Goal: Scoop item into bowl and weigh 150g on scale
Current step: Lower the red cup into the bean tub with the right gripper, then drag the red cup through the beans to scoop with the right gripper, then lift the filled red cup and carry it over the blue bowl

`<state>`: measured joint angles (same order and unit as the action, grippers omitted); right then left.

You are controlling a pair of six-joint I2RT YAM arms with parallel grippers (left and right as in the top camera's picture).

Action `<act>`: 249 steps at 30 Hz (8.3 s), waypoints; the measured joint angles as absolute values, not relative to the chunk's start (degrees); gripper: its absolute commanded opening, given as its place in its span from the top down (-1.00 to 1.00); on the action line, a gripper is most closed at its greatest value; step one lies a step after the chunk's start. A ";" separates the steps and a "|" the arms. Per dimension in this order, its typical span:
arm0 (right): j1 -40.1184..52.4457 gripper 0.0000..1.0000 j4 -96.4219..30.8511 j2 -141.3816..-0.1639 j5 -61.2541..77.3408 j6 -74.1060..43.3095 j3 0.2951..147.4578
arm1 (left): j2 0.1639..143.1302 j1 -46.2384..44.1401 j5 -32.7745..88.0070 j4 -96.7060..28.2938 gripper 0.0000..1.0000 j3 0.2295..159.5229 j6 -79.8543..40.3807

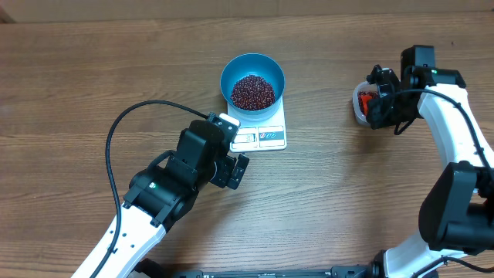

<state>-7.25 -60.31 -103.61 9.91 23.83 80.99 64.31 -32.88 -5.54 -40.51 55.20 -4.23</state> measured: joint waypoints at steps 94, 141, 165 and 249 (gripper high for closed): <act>-19.88 0.93 -58.54 -107.37 27.64 27.00 80.23 | 64.31 -32.88 -5.54 -40.51 -0.99 55.20 -4.23; -24.93 0.93 -58.26 -107.44 41.30 26.76 77.45 | 64.31 -32.88 -5.54 -40.51 -0.99 55.20 -4.23; -31.14 0.93 -59.68 -107.44 48.95 26.76 77.45 | 64.31 -32.88 -5.54 -40.51 -0.99 55.20 -4.23; 9.15 0.93 -20.18 -107.44 46.59 26.20 77.28 | 64.31 -32.88 -5.54 -40.49 -0.99 55.20 -4.23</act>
